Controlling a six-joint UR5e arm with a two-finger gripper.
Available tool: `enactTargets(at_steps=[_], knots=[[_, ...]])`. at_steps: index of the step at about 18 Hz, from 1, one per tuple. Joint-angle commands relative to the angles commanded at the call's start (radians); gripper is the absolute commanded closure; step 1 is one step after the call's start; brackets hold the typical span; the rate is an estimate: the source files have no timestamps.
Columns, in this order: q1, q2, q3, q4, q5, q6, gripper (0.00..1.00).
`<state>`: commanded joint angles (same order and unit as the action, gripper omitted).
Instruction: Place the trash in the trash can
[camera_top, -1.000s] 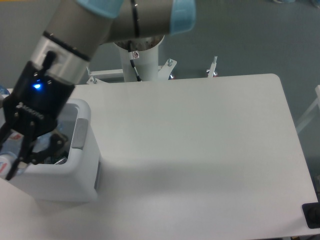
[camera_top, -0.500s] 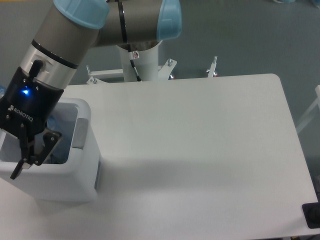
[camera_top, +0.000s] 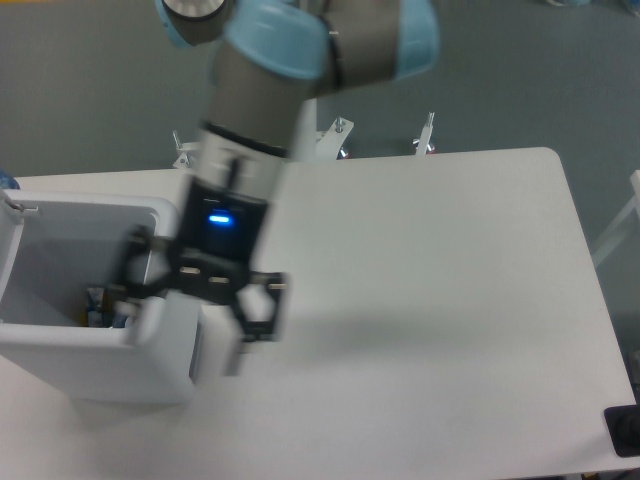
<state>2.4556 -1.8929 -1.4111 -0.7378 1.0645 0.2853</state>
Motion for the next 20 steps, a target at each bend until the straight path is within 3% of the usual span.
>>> enactTargets(at_steps=[2, 6, 8, 11, 17, 20], knots=[[0.057, -0.002, -0.058, 0.0, 0.02, 0.04, 0.0], [0.144, 0.009, -0.172, -0.002, 0.107, 0.286, 0.0], [0.146, 0.017, -0.175, -0.005, 0.158, 0.333, 0.0], [0.135, 0.009, -0.172, -0.023, 0.328, 0.353, 0.0], [0.129, 0.014, -0.195, -0.132, 0.429, 0.667, 0.0], [0.126, 0.015, -0.212, -0.132, 0.448, 0.687, 0.0]])
